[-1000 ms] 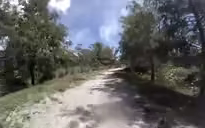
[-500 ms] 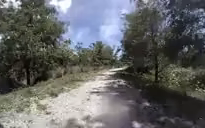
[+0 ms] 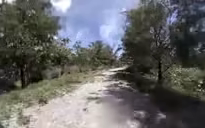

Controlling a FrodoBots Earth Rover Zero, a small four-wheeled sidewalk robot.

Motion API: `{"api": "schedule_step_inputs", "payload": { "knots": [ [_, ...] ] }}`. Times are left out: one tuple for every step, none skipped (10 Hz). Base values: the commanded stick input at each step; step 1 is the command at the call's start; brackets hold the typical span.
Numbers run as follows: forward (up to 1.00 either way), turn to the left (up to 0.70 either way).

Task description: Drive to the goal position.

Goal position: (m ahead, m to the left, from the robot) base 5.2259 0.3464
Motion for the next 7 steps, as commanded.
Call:
{"api": "schedule_step_inputs", "payload": {
  "knots": [
    [0.70,0.00],
    [0.70,0.00],
    [0.70,0.00],
    [0.70,0.00],
    [0.70,0.00],
    [0.70,0.00],
    [0.70,0.00]
  ]
}}
